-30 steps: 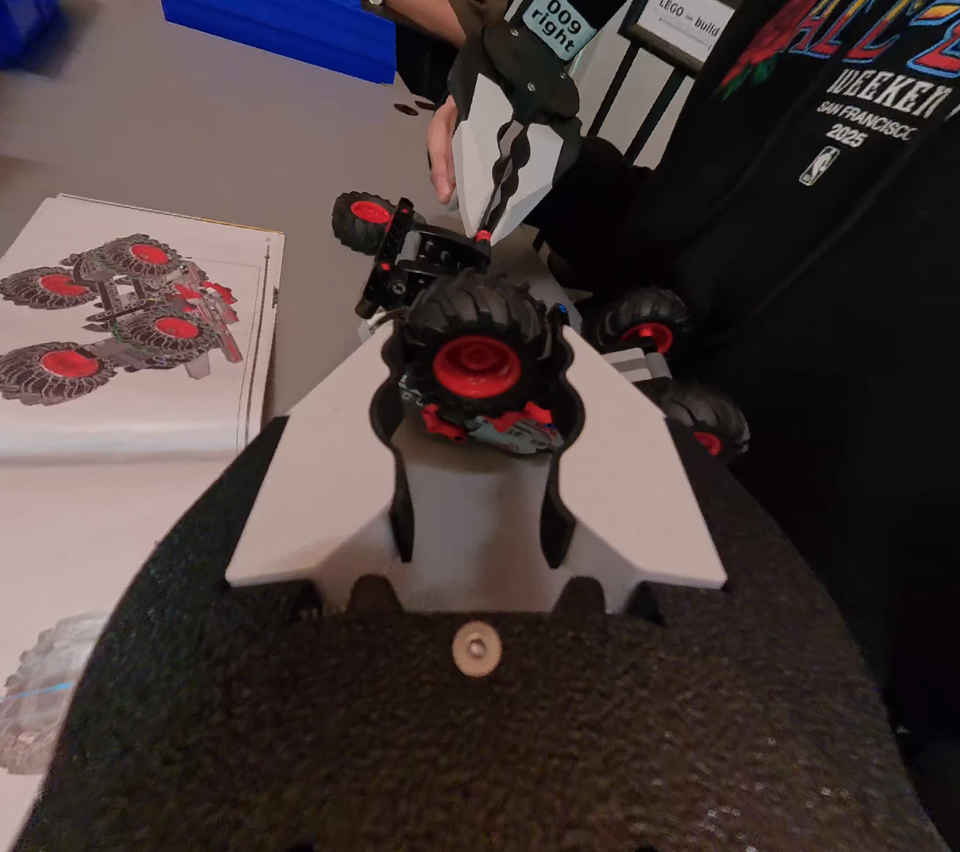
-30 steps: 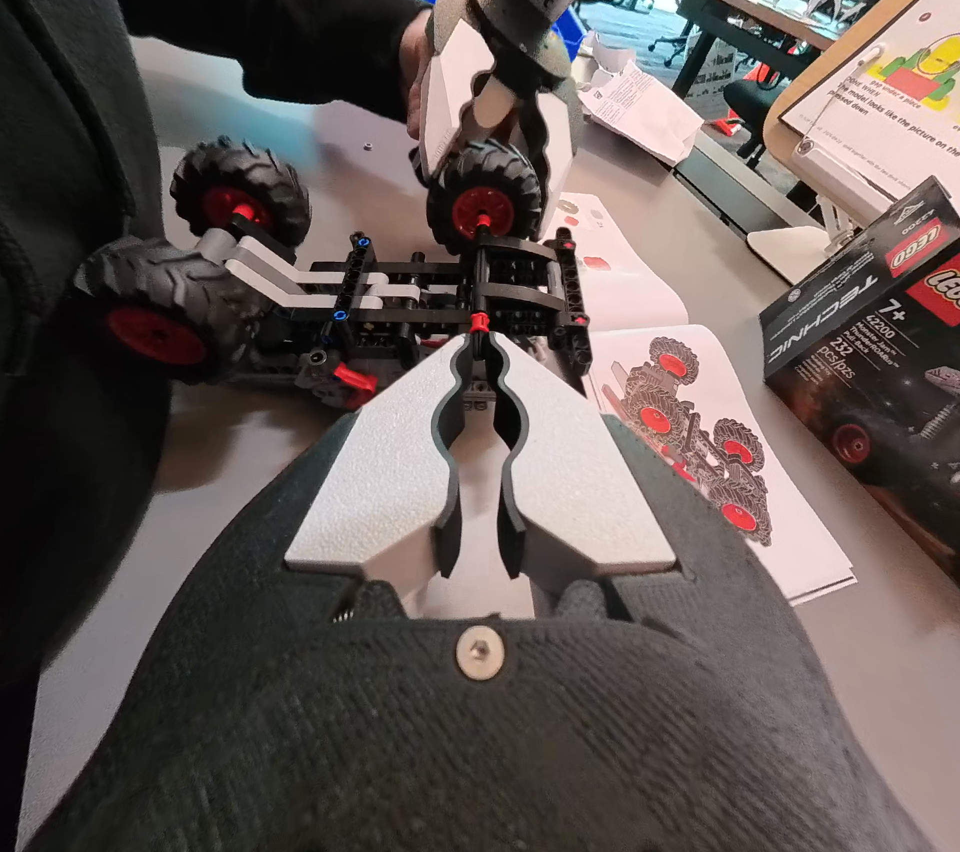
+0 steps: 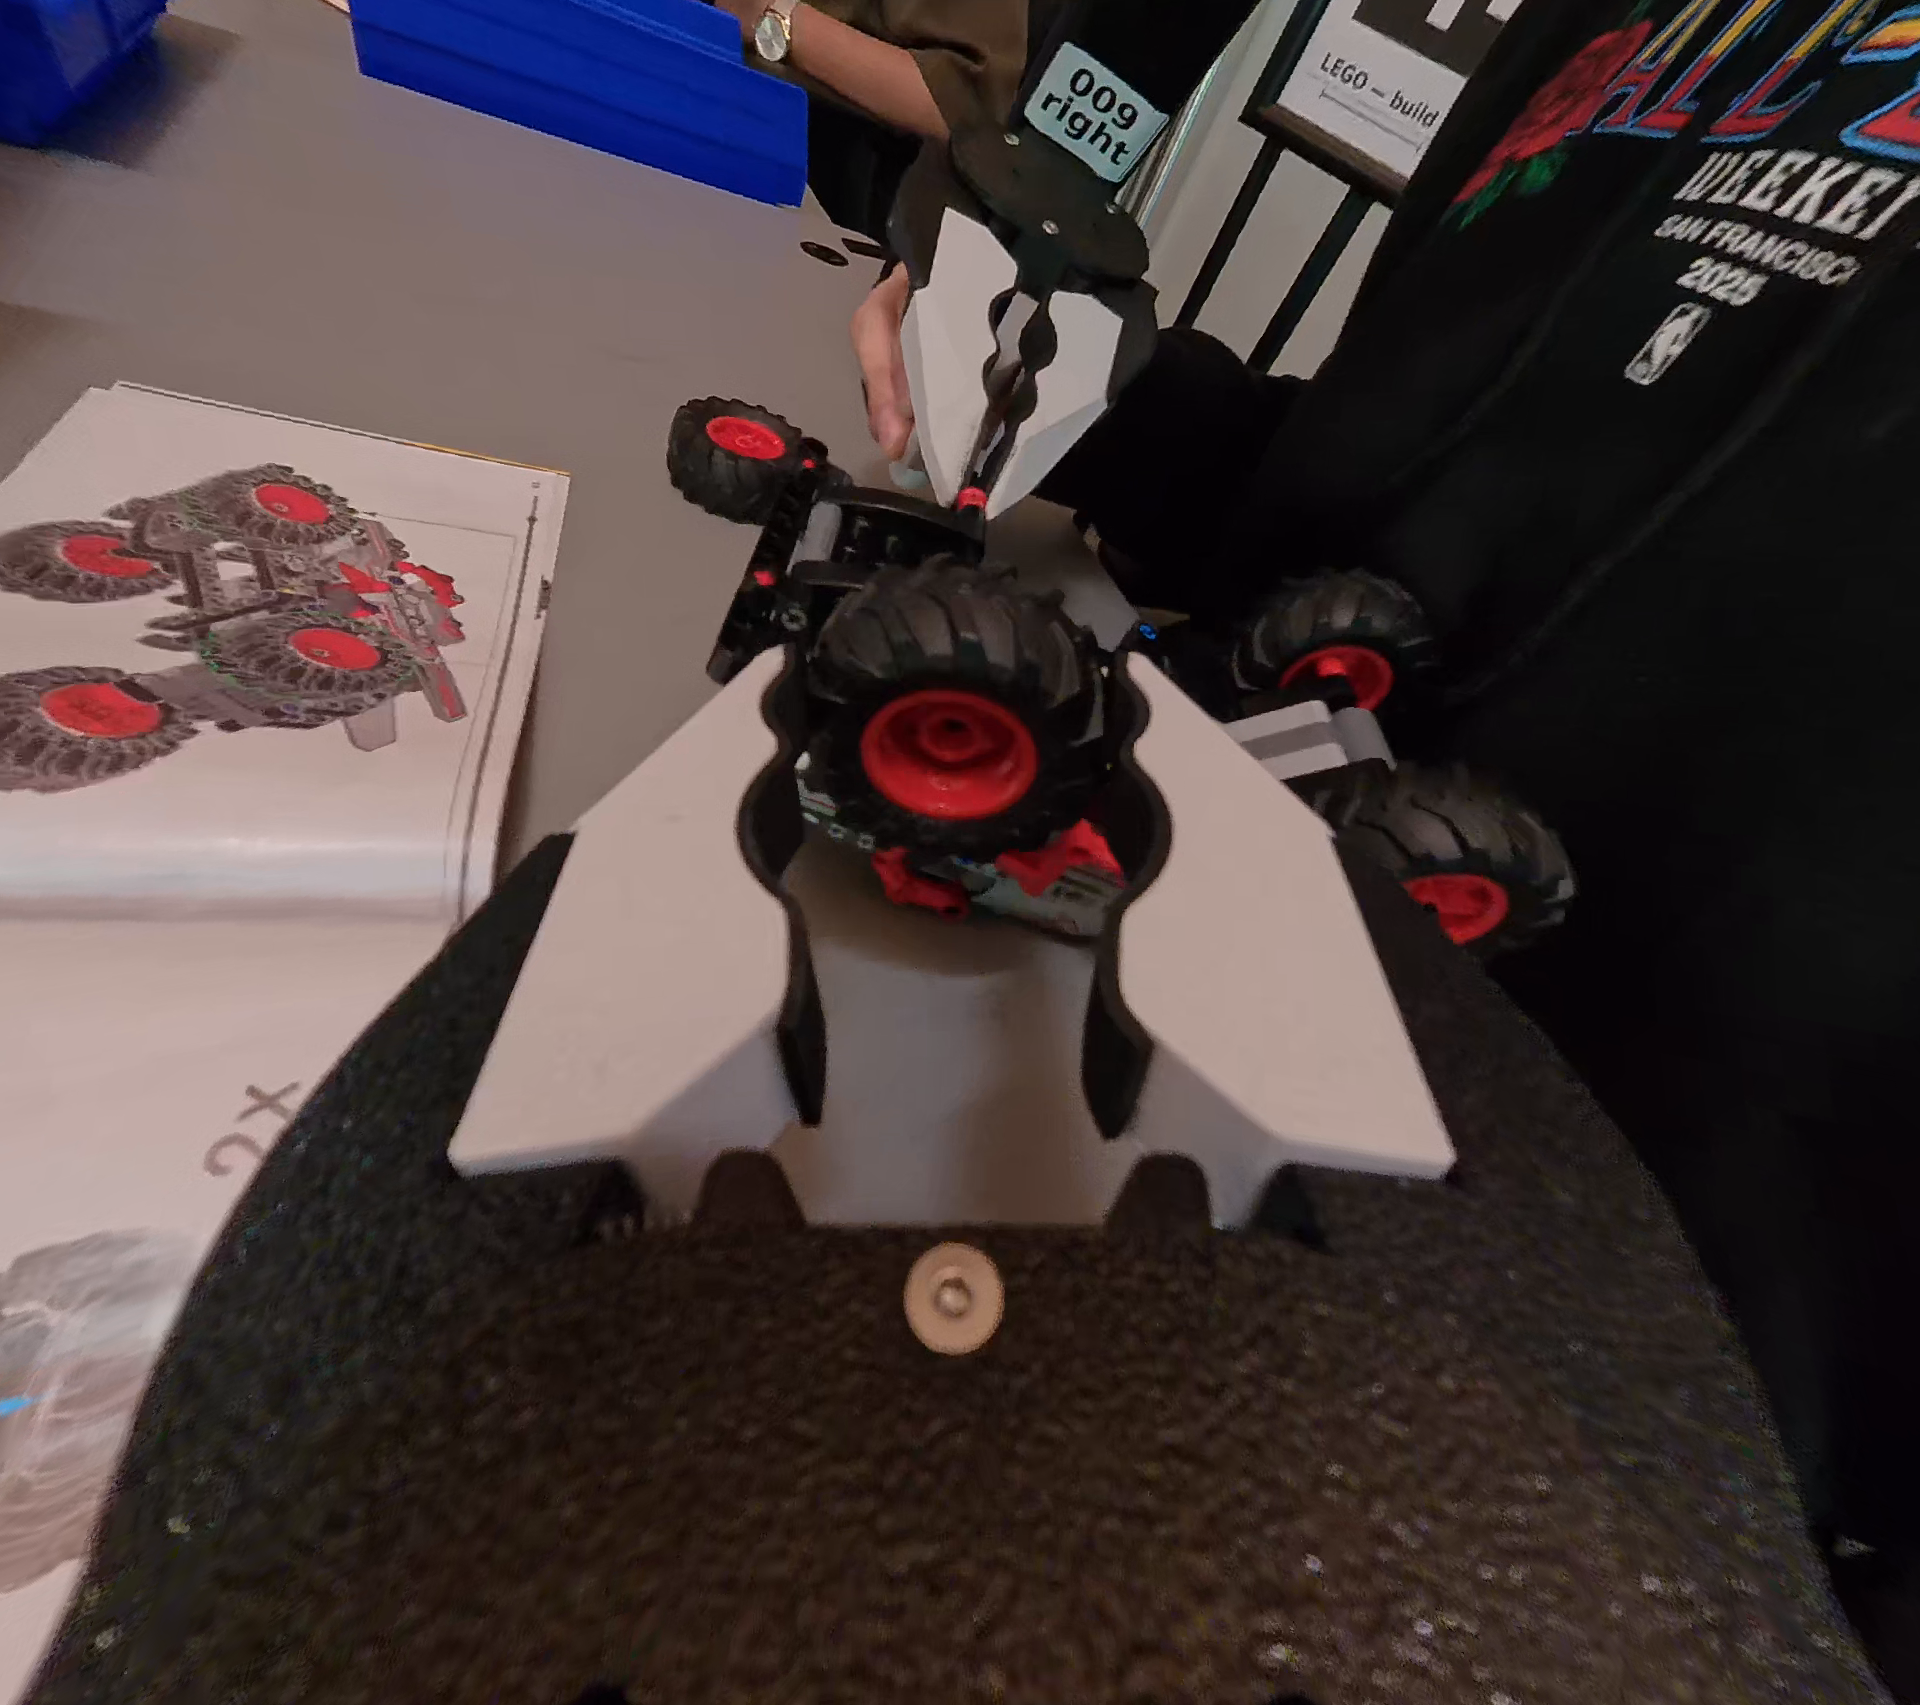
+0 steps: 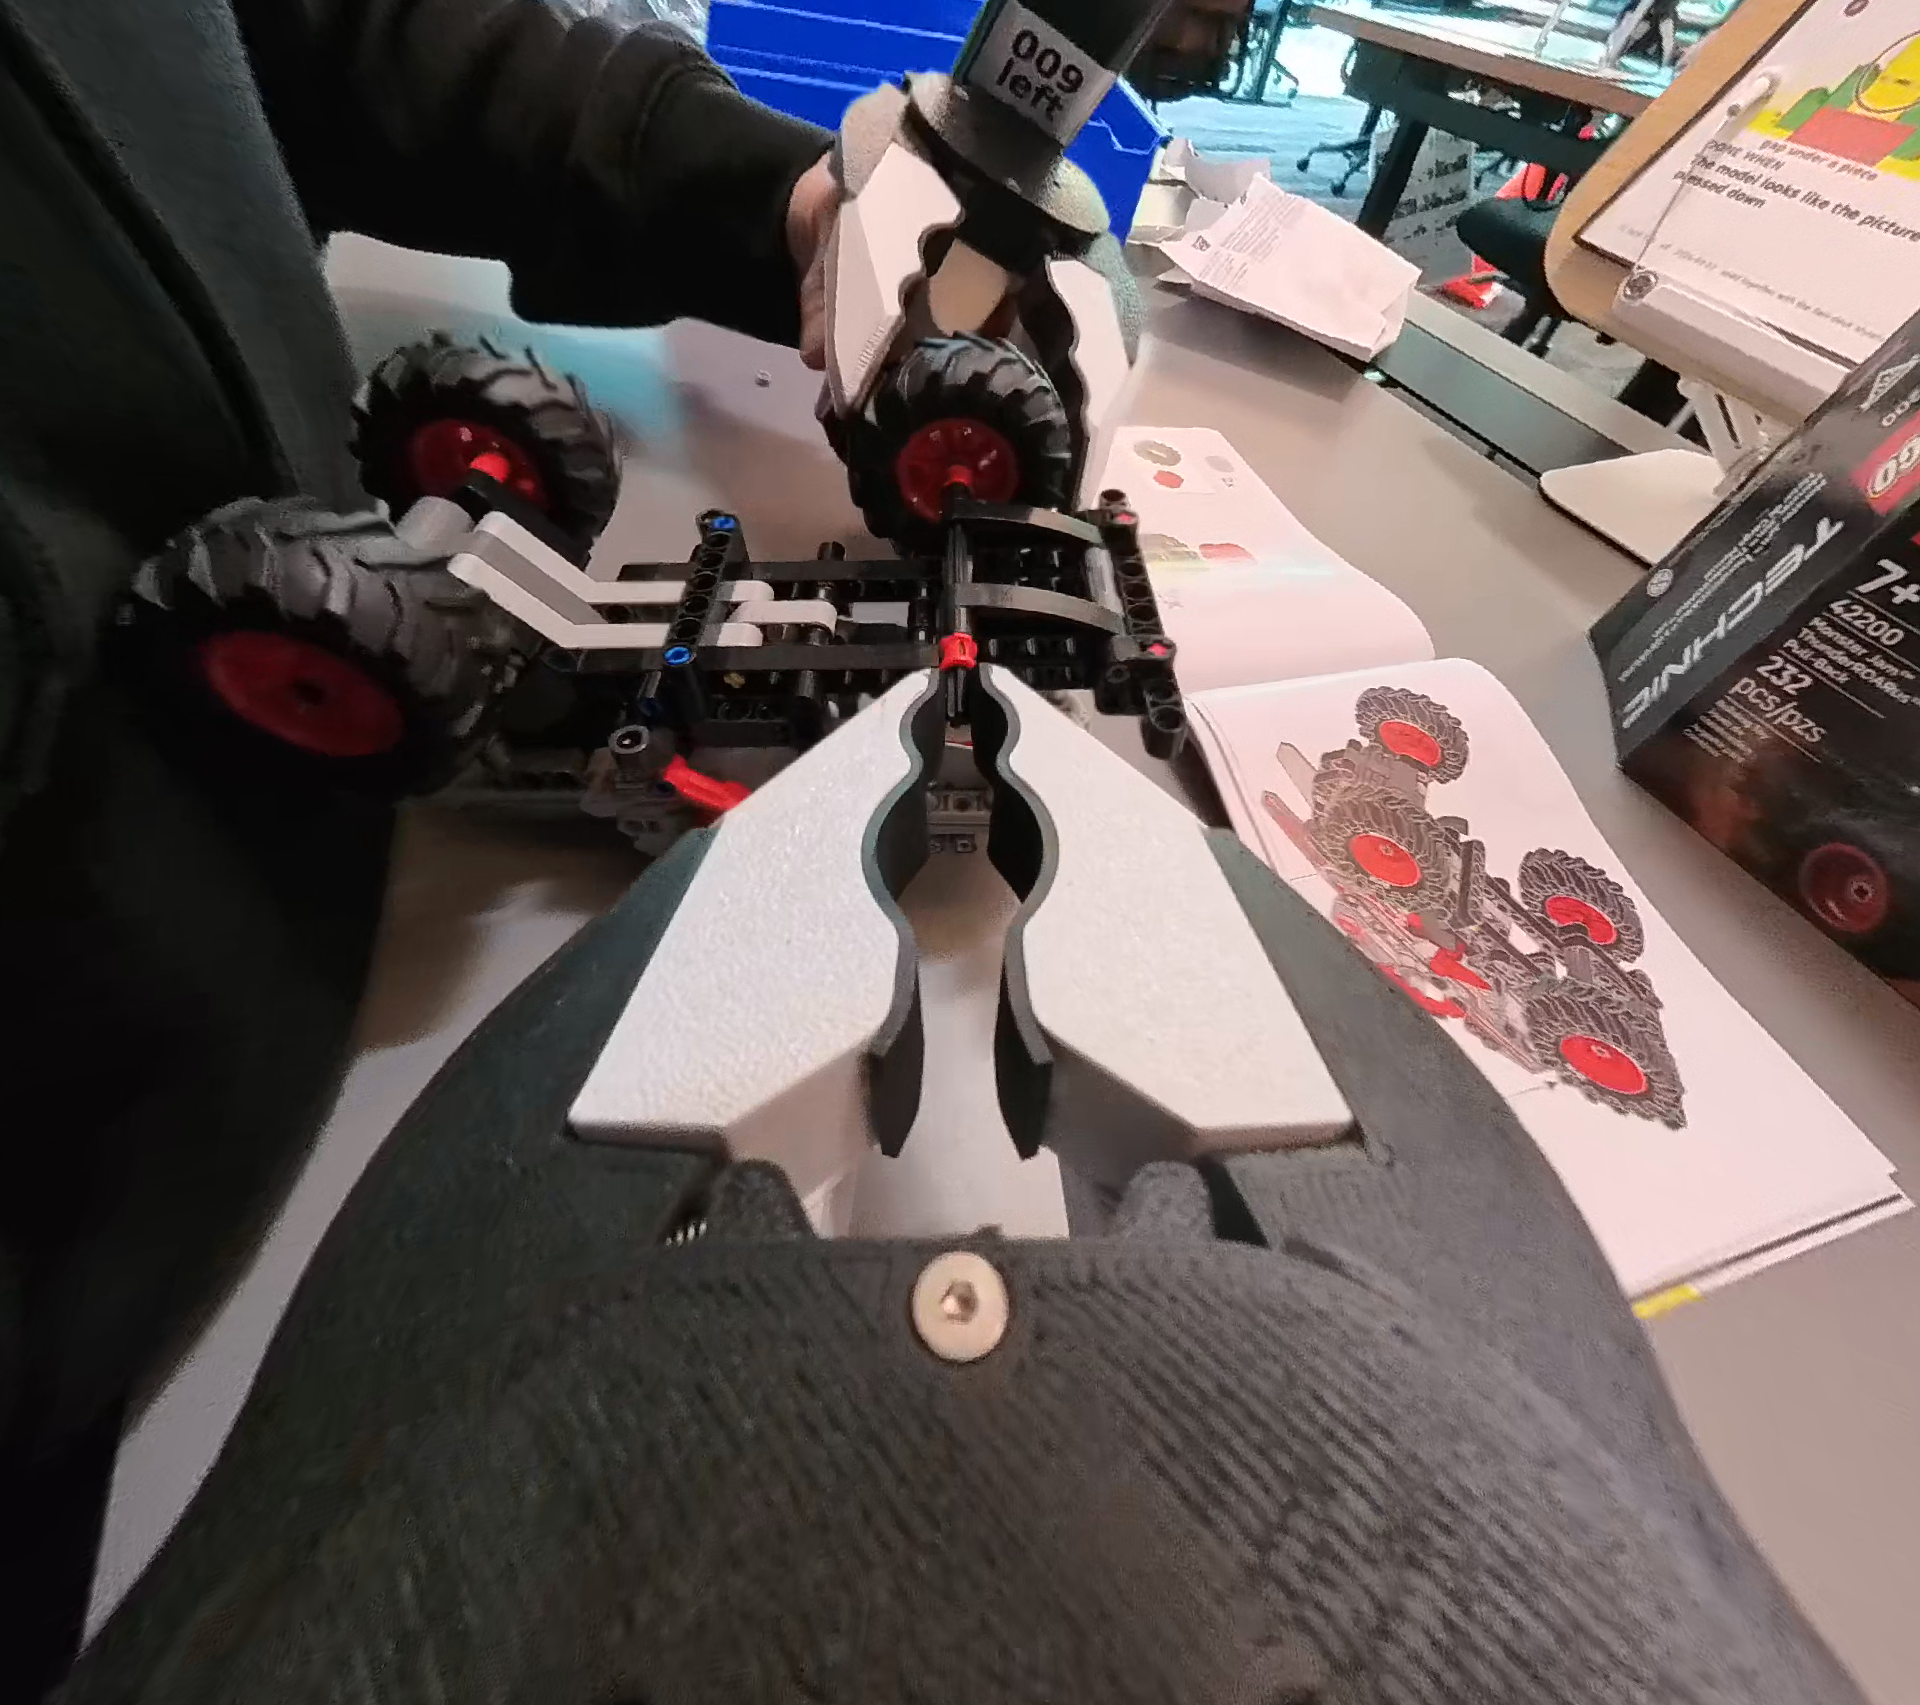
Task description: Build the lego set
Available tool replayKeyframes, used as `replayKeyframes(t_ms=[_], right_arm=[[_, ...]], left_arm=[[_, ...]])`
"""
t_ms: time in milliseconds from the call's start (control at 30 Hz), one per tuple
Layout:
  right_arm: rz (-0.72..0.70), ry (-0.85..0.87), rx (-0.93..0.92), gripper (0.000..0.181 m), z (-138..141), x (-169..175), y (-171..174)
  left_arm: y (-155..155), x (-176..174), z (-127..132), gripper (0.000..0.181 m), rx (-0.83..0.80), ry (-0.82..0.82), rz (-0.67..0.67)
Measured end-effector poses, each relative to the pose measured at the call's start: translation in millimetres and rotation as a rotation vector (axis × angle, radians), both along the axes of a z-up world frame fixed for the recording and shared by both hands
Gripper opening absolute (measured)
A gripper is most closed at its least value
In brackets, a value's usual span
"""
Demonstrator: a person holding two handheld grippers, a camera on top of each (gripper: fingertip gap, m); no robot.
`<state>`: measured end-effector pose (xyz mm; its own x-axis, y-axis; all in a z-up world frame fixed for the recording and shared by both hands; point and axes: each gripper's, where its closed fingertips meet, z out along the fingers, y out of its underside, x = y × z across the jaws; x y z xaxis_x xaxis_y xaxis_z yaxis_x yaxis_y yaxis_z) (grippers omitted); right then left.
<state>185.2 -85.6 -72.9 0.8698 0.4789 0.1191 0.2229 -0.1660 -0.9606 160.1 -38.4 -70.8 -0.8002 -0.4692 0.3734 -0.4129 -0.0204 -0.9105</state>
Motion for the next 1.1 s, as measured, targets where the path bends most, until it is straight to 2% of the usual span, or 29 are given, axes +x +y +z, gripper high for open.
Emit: replayKeyframes(t_ms=[333,567,733,967,1100], right_arm=[[0.007,0.009,0.01,0.003,1,-2,3],[-0.01,-0.027,-0.019,0.003,-2,2,2],[0.005,-0.027,-0.008,0.003,2,-2,3],[0.013,-0.026,-0.009,0.002,4,-1,5],[0.01,-0.027,-0.009,0.003,4,-1,5]], left_arm=[[7,-11,-6,0.057,0.106,-0.111,-0.078],[9,-8,-11,0.055,0.203,-0.128,-0.04],[9,-12,-1,0.056,0.12,-0.095,-0.027],[14,-9,7,0.058,0.113,-0.132,0.027],[13,-9,6,0.053,0.192,-0.177,0.022]])
